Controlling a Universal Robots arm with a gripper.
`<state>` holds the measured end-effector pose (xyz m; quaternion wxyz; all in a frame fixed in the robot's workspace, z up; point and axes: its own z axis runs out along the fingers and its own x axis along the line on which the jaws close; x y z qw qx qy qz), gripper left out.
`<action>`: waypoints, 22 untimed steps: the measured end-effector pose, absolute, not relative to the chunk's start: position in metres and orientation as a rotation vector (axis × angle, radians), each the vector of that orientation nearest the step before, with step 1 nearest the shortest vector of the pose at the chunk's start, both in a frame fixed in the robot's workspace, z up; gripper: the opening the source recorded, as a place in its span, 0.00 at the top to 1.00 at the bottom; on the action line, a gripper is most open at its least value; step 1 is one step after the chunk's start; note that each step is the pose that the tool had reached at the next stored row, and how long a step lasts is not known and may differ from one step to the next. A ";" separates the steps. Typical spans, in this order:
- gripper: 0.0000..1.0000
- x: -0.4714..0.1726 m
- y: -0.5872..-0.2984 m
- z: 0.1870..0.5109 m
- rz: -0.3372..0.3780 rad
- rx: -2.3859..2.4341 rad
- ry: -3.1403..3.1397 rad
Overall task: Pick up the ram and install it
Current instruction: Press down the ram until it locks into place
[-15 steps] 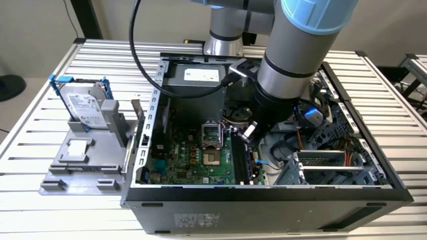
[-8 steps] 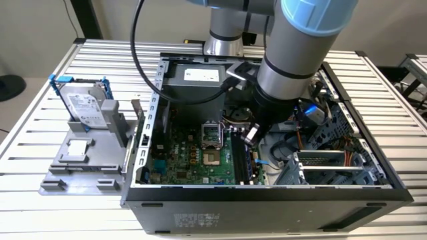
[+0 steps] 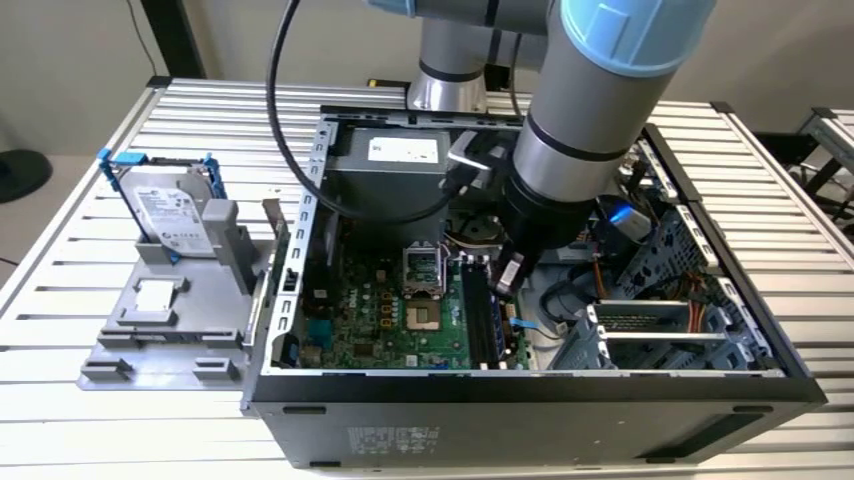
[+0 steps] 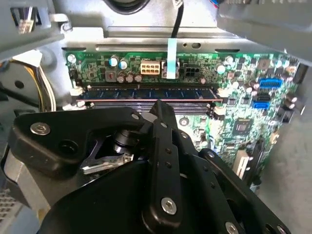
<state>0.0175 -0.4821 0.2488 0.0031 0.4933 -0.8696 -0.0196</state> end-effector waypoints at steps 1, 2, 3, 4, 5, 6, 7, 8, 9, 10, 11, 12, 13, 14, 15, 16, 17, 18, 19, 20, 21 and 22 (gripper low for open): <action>1.00 0.017 -0.482 0.248 -0.061 1.573 -2.711; 1.00 0.017 -0.482 0.248 -0.061 1.597 -2.697; 1.00 0.017 -0.482 0.248 -0.060 1.621 -2.682; 1.00 0.017 -0.482 0.248 -0.061 1.643 -2.668; 1.00 0.017 -0.482 0.247 -0.060 1.668 -2.652; 1.00 0.017 -0.482 0.247 -0.060 1.692 -2.636; 1.00 0.017 -0.482 0.247 -0.059 1.716 -2.620; 1.00 0.017 -0.482 0.246 -0.060 1.740 -2.605; 1.00 0.017 -0.482 0.246 -0.059 1.764 -2.589; 1.00 0.017 -0.482 0.246 -0.059 1.787 -2.572; 1.00 0.017 -0.482 0.246 -0.059 1.809 -2.556; 1.00 0.017 -0.482 0.246 -0.059 1.833 -2.539; 1.00 0.017 -0.482 0.245 -0.058 1.856 -2.522; 1.00 0.017 -0.482 0.245 -0.058 1.879 -2.504; 1.00 0.017 -0.482 0.245 -0.058 1.900 -2.488; 1.00 0.017 -0.482 0.244 -0.058 1.924 -2.469; 1.00 0.017 -0.482 0.244 -0.057 1.946 -2.451; 1.00 0.017 -0.482 0.244 -0.057 1.970 -2.432; 1.00 0.017 -0.482 0.244 -0.057 1.989 -2.416; 1.00 0.017 -0.482 0.244 -0.057 2.011 -2.398; 1.00 0.017 -0.482 0.243 -0.056 2.033 -2.379; 1.00 0.017 -0.482 0.243 -0.056 2.055 -2.360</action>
